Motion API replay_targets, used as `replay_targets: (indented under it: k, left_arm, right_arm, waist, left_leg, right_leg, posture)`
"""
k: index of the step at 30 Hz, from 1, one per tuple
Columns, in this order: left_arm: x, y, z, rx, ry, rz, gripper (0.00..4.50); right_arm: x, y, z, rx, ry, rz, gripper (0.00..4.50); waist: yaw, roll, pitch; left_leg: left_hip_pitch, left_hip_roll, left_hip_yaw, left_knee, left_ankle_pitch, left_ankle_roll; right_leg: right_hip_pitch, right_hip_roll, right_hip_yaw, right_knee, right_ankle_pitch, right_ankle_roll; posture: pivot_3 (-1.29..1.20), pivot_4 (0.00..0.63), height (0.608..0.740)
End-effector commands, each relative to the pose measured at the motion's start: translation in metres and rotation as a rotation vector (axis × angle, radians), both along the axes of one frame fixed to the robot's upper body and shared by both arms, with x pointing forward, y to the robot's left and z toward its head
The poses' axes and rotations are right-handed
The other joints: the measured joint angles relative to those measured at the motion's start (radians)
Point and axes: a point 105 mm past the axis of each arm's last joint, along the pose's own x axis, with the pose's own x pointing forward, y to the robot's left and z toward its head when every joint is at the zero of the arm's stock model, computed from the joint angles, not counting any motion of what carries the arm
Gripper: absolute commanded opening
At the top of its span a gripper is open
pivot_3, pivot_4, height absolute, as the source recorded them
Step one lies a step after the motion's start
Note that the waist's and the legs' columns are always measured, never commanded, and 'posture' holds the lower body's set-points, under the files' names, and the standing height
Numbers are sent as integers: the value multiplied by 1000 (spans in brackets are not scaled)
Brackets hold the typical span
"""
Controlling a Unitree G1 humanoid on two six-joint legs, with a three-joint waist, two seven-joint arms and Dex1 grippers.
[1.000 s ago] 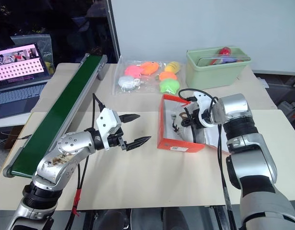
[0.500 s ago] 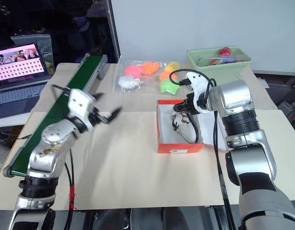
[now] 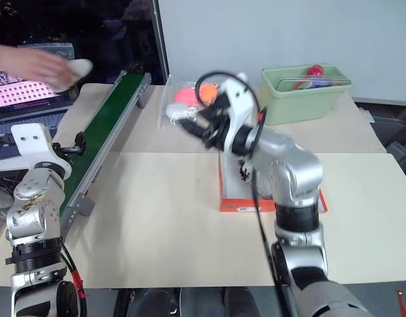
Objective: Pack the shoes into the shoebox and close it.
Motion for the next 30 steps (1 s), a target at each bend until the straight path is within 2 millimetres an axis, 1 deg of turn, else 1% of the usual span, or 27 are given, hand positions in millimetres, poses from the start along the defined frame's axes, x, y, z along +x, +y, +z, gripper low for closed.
replay_targets:
  k: [1, 3, 5, 7, 9, 10, 11, 12, 17, 21, 24, 30]
  left_arm:
    - [2, -17, 30, 55, -55, -149, 4500]
    - [1, -15, 34, 87, -50, -190, 4500]
    - [2, -12, 27, 93, 9, -240, 4500]
    - [0, -6, 24, 126, 40, -265, 4500]
    - [-3, 3, 15, 122, 85, -290, 4500]
    - [-4, 6, 10, 132, 118, -312, 4500]
    - [-6, 8, 6, 141, 137, -328, 4500]
    - [-7, 9, 5, 149, 146, -338, 4500]
    - [-9, 22, -6, 163, 195, -316, 4500]
    - [-9, 20, -18, 175, 224, -317, 4500]
    - [-9, 19, -21, 178, 233, -326, 4500]
    - [-7, 20, -23, 176, 229, -325, 4500]
  right_arm:
    - [-39, 2, -7, 3, -45, 257, 3348]
    - [-33, 3, -15, -44, -85, 227, 3348]
    - [-28, 5, -20, -83, -120, 200, 3348]
    - [-23, 7, -22, -85, -130, 179, 3348]
    - [-14, 9, -32, -120, -128, 128, 3866]
    - [-8, 10, -41, -146, -122, 95, 4007]
    - [-2, 11, -49, -167, -114, 62, 4340]
    - [1, 11, -54, -179, -110, 44, 4430]
    - [3, 15, -78, -231, -126, 10, 4430]
    - [10, 17, -93, -293, -146, -42, 4430]
    - [12, 16, -99, -328, -166, -55, 4430]
    - [13, 15, -100, -334, -178, -67, 4430]
  waist:
    - [2, -1, -1]
    - [-5, -1, -1]
    - [-13, -2, -1]
    - [-21, -2, -1]
    - [-24, -2, -1]
    - [-27, -2, -1]
    - [-28, -2, -1]
    - [-28, -2, -1]
    - [-14, -2, 0]
    - [-10, -2, -1]
    - [-10, -3, -1]
    - [-13, -3, -1]
  left_leg:
    - [2, 0, 0, 1, 0, 0]
    - [6, 0, 1, 2, 0, 0]
    - [12, 1, 1, 2, 0, 0]
    - [15, 2, 1, 1, 0, 0]
    - [17, 3, 2, 0, 0, 0]
    - [17, 3, 2, -1, 0, 0]
    - [17, 3, 2, -1, 0, 0]
    - [17, 3, 2, -2, 0, 0]
    - [15, 3, 2, -2, 0, 0]
    - [15, 2, 2, -2, 0, 0]
    - [15, 2, 2, -2, 0, 0]
    - [15, 2, 2, -2, 0, 0]
  right_leg:
    - [2, 0, -1, -1, 0, 0]
    - [5, 1, -1, -3, 0, 0]
    - [10, 2, 0, -3, -1, -1]
    - [12, 3, 0, -3, -1, -1]
    - [12, 4, 0, -2, -2, -2]
    - [12, 4, 0, -2, -2, -3]
    - [11, 4, 0, -2, -2, -3]
    - [11, 4, 0, -2, -2, -3]
    - [10, 3, 0, -3, -2, -3]
    - [10, 3, 0, -3, -2, -3]
    - [10, 3, 0, -3, -2, -3]
    - [10, 3, 0, -3, -2, -3]
  posture:
    - [0, 150, 729]
    - [0, 150, 729]
    - [0, 150, 729]
    - [0, 150, 729]
    - [0, 150, 729]
    - [0, 150, 729]
    - [0, 150, 729]
    - [0, 150, 729]
    - [0, 150, 729]
    - [0, 150, 729]
    - [0, 150, 729]
    - [0, 150, 729]
